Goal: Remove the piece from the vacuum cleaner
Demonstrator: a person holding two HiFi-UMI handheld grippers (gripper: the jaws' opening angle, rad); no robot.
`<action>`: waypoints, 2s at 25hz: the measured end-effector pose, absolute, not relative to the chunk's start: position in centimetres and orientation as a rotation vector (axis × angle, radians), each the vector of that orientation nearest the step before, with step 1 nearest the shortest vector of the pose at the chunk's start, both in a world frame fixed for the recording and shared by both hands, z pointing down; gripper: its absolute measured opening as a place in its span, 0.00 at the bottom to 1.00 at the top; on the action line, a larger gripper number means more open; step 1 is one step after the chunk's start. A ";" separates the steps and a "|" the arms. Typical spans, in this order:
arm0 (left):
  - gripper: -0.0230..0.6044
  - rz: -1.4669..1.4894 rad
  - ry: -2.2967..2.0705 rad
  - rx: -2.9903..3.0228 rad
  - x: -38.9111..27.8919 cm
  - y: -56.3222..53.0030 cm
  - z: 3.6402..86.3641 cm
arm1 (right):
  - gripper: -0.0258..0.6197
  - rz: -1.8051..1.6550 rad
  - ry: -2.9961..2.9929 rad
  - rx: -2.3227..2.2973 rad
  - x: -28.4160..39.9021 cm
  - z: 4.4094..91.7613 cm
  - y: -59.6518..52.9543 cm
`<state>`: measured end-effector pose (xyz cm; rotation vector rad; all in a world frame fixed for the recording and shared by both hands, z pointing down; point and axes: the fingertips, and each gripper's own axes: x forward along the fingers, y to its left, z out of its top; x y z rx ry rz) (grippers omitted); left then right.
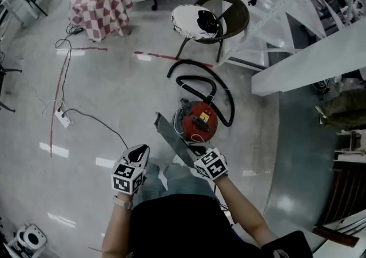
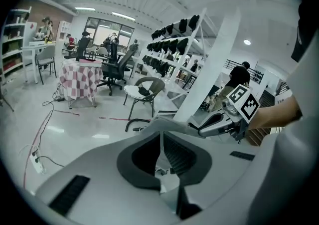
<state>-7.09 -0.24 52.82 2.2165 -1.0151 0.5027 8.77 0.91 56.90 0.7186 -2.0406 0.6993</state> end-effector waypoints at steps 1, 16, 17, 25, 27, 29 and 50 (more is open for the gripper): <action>0.07 0.491 -1.015 2.227 -7.0 -0.5 51.7 | 0.10 0.697 -2.056 0.727 8.5 55.5 0.8; 0.07 0.348 -1.096 2.508 -8.6 -6.6 35.0 | 0.10 0.646 -2.355 0.976 7.2 37.6 -4.1; 0.07 0.329 -1.108 2.523 -8.7 -6.9 34.0 | 0.10 0.638 -2.371 0.990 7.2 36.7 -4.3; 0.07 0.207 -1.142 2.579 -9.6 -7.8 30.1 | 0.10 0.595 -2.490 1.081 7.0 30.7 -6.1; 0.07 0.203 -1.149 2.588 -9.9 -8.0 29.3 | 0.10 0.577 -2.500 1.092 6.9 30.2 -6.5; 0.07 0.194 -1.144 2.601 -10.0 -8.1 28.7 | 0.10 0.568 -2.504 1.102 6.8 29.9 -6.7; 0.07 0.151 -1.173 2.604 -10.1 -6.9 28.2 | 0.09 0.568 -2.575 1.157 7.2 28.9 -5.3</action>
